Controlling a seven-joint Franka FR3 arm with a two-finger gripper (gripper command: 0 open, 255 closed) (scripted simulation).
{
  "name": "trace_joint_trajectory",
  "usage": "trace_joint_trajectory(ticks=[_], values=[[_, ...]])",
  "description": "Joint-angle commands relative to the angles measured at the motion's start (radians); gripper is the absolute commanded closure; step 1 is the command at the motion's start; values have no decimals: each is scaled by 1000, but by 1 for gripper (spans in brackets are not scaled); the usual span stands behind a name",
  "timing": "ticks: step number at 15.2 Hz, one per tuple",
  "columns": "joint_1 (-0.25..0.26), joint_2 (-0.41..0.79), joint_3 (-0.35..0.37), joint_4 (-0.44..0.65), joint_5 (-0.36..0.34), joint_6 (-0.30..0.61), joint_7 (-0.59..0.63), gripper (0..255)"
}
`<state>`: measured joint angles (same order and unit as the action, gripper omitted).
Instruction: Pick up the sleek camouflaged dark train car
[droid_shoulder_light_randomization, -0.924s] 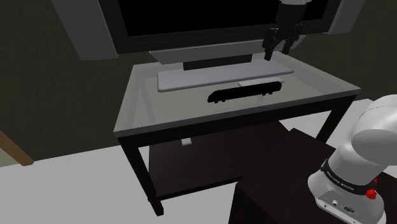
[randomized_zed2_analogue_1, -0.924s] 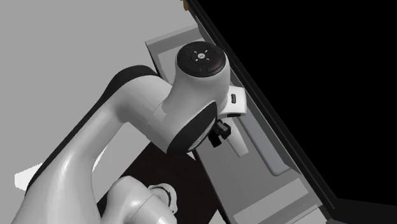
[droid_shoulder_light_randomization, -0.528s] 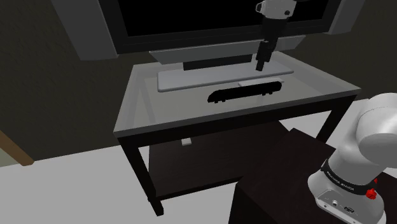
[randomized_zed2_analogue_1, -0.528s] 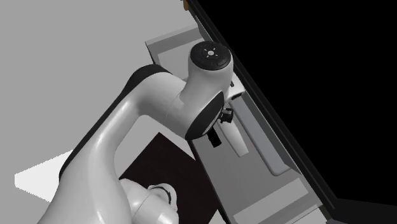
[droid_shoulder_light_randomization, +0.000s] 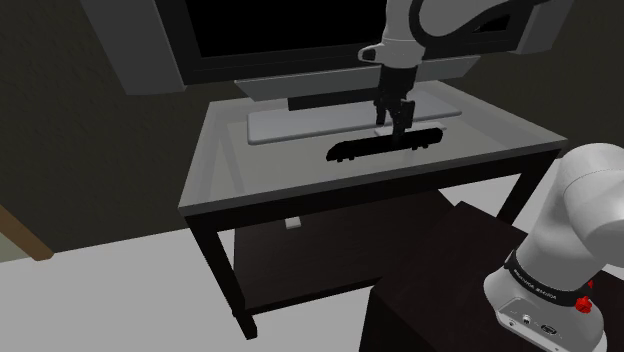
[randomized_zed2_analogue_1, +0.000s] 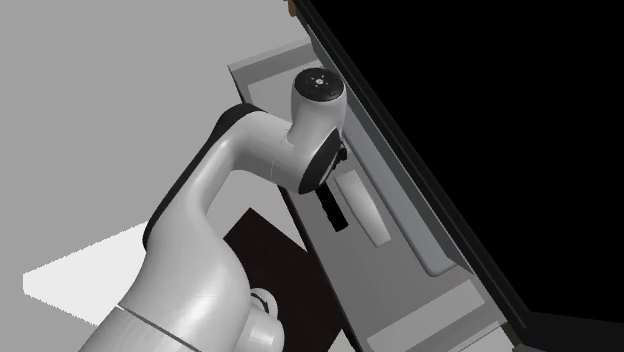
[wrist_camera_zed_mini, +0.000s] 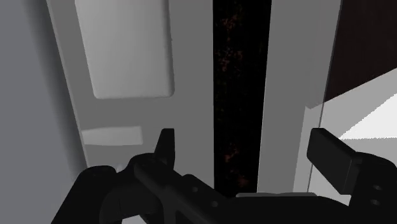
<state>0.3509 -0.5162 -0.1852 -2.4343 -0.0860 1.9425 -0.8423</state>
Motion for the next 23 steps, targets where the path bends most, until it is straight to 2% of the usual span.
trace_joint_trajectory(ticks=[1, 6, 8, 9, 18, 23], values=[[8, 8, -6, -19, -2, 26, -30, 0], [7, 29, -13, -79, -4, 107, -31, 0], [7, 29, -13, -79, -4, 107, -31, 0], [7, 29, -14, -80, -5, 107, -33, 255], [7, 29, -13, -79, -4, 107, -31, 255], [8, 10, -7, -26, -2, 34, -30, 255]])
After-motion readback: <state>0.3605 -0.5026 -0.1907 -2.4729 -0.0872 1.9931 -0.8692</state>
